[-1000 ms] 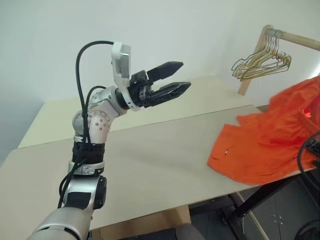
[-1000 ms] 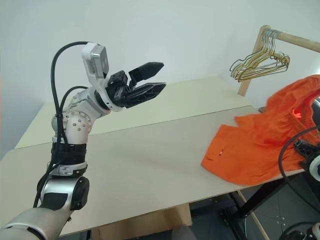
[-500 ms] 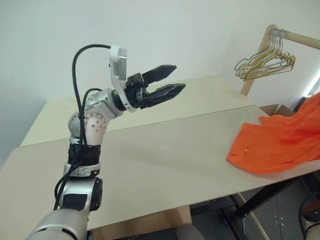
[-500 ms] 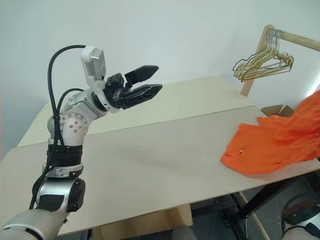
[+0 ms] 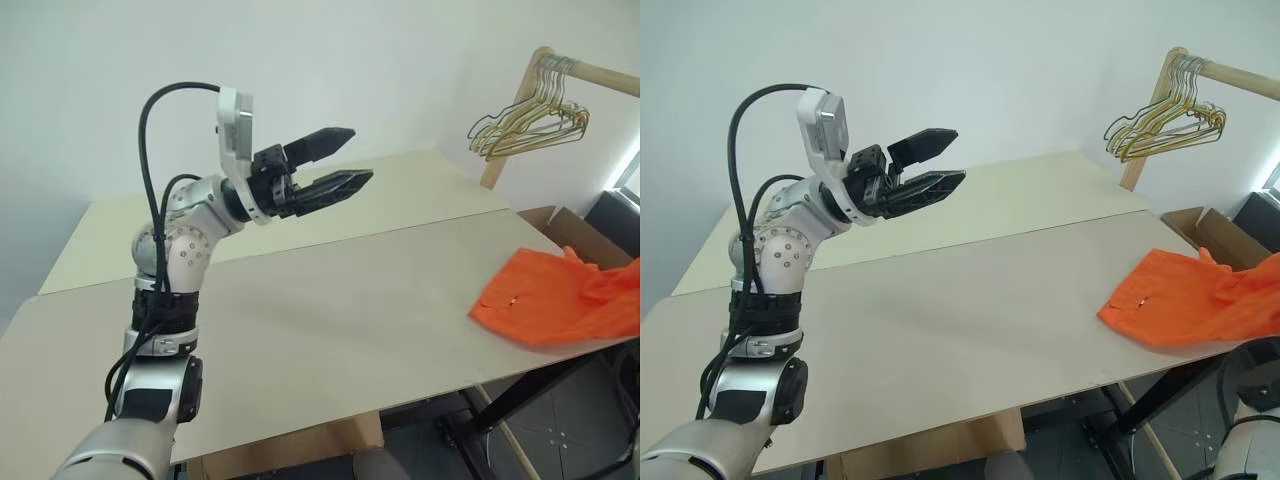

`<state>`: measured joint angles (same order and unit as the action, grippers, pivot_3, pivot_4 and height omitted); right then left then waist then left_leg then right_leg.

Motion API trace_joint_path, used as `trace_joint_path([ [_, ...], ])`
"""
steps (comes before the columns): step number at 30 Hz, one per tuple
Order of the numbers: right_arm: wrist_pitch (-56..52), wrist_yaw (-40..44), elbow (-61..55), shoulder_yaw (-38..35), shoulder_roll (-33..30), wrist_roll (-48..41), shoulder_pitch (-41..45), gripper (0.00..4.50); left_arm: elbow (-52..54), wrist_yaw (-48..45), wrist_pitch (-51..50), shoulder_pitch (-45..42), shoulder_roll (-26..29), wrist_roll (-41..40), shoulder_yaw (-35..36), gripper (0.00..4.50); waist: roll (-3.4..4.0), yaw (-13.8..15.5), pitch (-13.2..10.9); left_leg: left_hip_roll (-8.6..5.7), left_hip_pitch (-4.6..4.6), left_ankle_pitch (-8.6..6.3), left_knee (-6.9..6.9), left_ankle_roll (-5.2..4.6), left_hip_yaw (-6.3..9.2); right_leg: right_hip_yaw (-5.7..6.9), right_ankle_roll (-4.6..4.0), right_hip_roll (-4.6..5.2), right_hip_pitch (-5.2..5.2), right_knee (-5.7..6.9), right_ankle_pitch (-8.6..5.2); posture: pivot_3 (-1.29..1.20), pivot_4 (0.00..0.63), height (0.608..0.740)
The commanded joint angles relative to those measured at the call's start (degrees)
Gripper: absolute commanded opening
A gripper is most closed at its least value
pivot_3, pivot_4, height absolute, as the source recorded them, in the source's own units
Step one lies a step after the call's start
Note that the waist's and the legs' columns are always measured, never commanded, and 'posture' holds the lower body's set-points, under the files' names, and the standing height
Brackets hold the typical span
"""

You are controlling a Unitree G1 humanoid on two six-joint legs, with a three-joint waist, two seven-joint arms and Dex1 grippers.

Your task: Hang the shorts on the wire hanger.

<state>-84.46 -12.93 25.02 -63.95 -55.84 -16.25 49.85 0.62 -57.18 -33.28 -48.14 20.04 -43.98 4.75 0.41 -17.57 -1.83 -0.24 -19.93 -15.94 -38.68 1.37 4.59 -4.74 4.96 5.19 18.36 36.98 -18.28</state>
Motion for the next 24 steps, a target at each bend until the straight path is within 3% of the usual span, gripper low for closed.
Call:
trace_joint_path([
  [1, 4.77, -0.39, 2.93, -0.71, -2.34, 1.11, 1.96, 0.0, 2.15, 0.73, -0.13, -0.1, 0.96, -0.3, 0.74, 4.49, -0.02, 0.2, -0.06, 0.0, 0.0, 0.0, 0.0, 0.0, -0.01, -0.01, 0.01, 0.0, 0.0, -0.01, 0.0, -0.29, 0.005, 0.74],
  [10, 10.03, -1.94, 7.39, 1.27, -2.67, 3.18, 0.56, 0.0, 3.43, 1.52, -1.01, 0.6, 1.45, -0.63, 0.54, 4.49, -0.12, 1.09, -0.38, -0.01, -0.1, 0.0, 0.02, 0.0, -0.06, -0.06, 0.11, -0.01, 0.0, -0.26, 0.06, -0.28, 0.011, 0.74],
  [16, 11.22, -5.38, 0.85, 3.26, 0.7, 5.4, -0.71, 1.83, 3.61, 1.65, -1.18, 0.47, 2.17, -0.68, 0.69, 4.5, -0.15, 1.12, -0.45, -0.01, -0.13, -0.02, 0.03, -0.02, -0.07, -0.09, 0.11, 0.0, 0.01, -0.3, 0.07, -0.27, 0.006, 0.74],
  [22, 16.11, -7.24, -8.69, 10.31, 3.38, 8.4, -1.67, 3.95, 2.95, 1.33, -0.69, 0.05, 2.51, -0.2, 0.61, 4.5, 0.06, 1.34, -0.47, -0.01, -0.1, -0.01, 0.03, -0.02, -0.08, -0.13, 0.15, 0.0, 0.03, -0.26, 0.08, -0.27, 0.0, 0.74],
  [24, 18.42, -7.8, -11.29, 12.58, 4.16, 9.57, -2.32, 4.45, 2.77, 1.24, -0.47, -0.06, 2.54, -0.03, 0.56, 4.5, 0.06, 1.42, -0.47, -0.01, -0.13, -0.01, 0.04, -0.01, -0.08, -0.14, 0.15, 0.0, 0.06, -0.26, 0.08, -0.27, 0.0, 0.74],
])
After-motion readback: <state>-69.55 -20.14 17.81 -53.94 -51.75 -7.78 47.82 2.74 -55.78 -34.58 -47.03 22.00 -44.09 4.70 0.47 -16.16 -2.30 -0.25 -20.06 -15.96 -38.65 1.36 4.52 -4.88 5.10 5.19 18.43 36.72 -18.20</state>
